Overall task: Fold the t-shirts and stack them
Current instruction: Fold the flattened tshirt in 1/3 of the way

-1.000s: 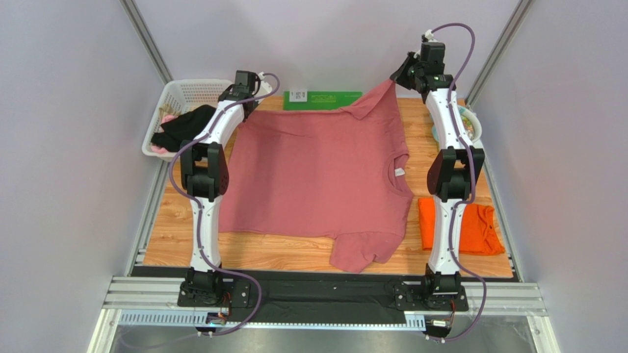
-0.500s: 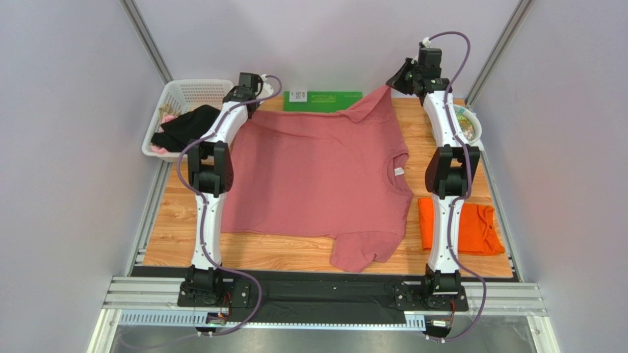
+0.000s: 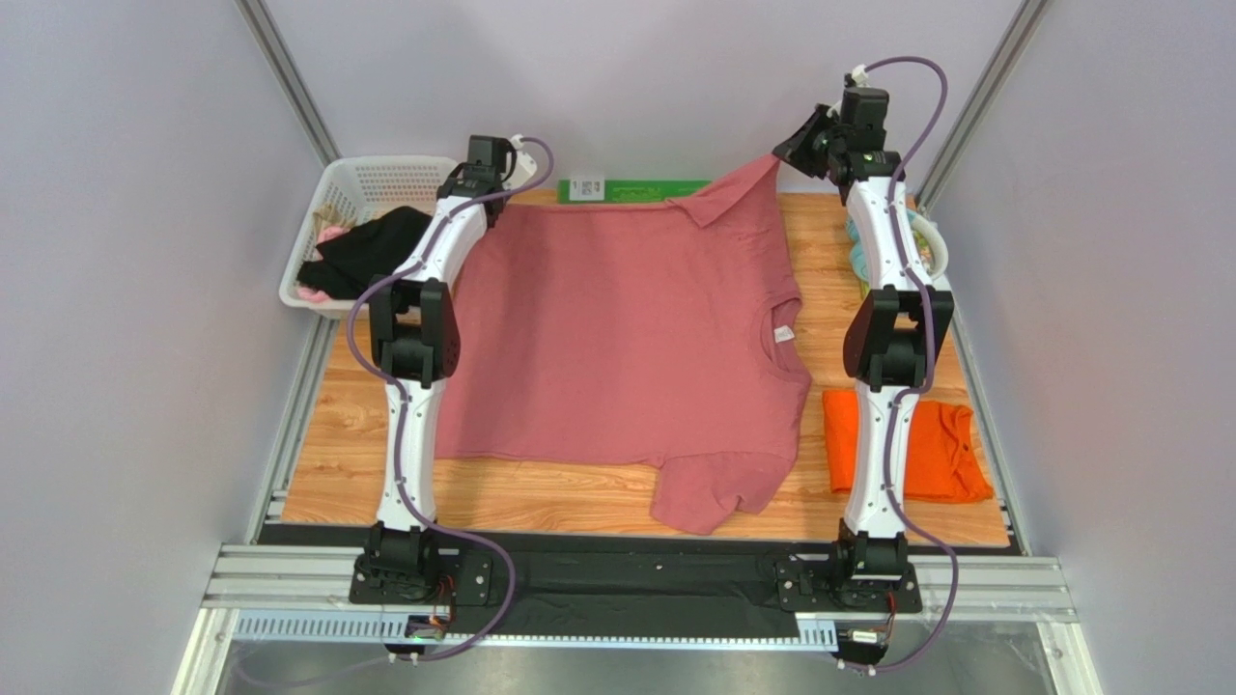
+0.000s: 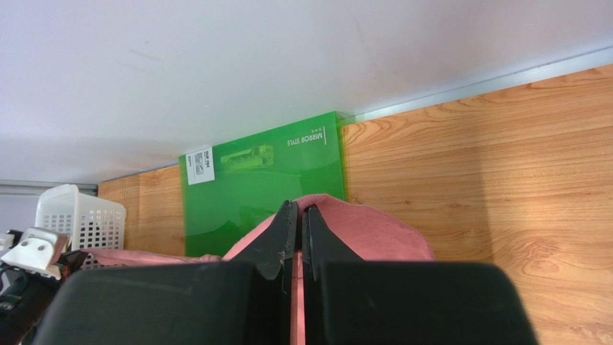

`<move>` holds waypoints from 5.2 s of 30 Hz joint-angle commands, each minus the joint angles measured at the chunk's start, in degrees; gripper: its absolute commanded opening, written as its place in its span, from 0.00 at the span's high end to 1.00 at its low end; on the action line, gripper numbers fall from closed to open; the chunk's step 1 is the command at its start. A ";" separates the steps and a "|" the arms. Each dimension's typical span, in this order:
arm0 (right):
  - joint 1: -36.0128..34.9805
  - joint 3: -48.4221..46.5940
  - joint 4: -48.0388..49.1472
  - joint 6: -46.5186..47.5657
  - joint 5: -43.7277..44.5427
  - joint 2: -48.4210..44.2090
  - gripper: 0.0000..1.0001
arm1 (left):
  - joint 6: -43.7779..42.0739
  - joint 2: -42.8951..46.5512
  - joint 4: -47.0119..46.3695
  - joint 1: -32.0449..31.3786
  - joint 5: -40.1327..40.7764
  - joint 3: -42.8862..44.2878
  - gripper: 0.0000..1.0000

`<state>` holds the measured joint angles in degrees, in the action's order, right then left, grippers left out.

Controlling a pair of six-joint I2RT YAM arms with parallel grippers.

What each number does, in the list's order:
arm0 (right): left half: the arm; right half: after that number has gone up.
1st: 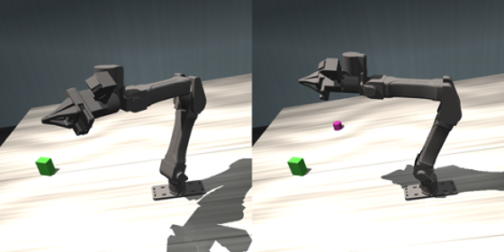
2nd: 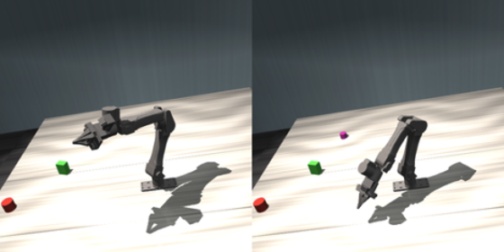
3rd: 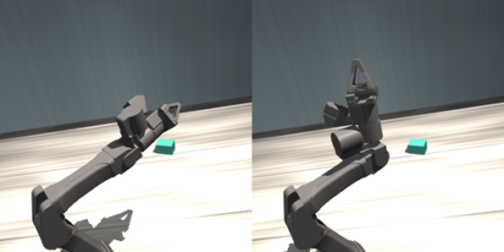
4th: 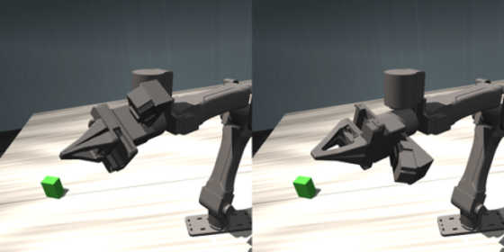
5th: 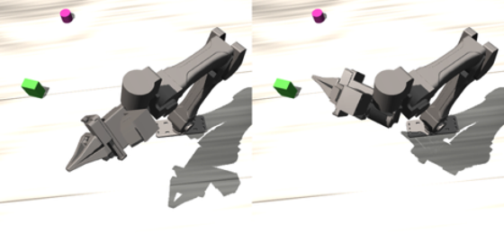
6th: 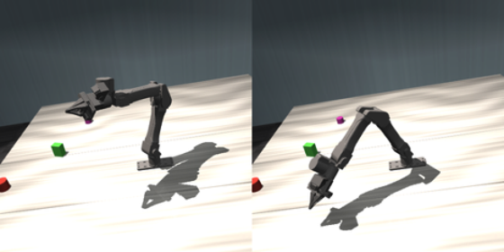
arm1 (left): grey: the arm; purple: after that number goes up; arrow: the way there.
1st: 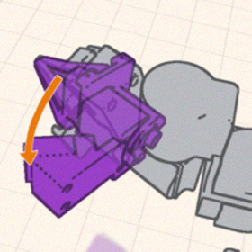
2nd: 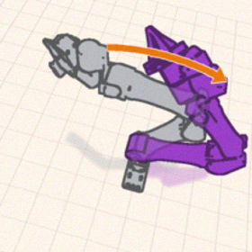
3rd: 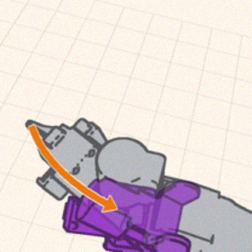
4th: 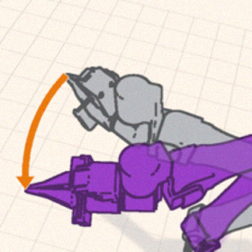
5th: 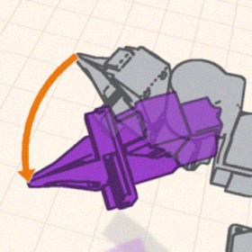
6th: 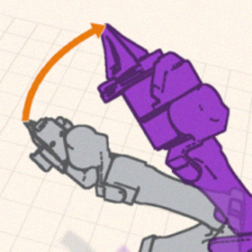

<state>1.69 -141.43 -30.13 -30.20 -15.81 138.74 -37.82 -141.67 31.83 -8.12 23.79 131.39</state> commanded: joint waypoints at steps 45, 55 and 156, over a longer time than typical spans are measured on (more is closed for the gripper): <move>-0.82 34.81 -11.44 3.83 4.12 -34.05 1.00 | 3.02 24.68 -3.62 0.82 -1.20 -29.96 1.00; -1.25 41.31 -13.55 4.00 6.85 -41.08 1.00 | 2.49 29.25 -3.80 0.74 -1.99 -35.24 1.00; 3.58 24.00 -17.77 3.56 6.68 -6.98 0.48 | 9.43 17.21 4.64 -5.24 -4.37 -40.25 0.64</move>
<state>5.08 -114.32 -48.47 -29.41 -8.47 133.97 -27.57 -124.97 36.01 -14.63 19.75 93.56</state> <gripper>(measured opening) 0.501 0.361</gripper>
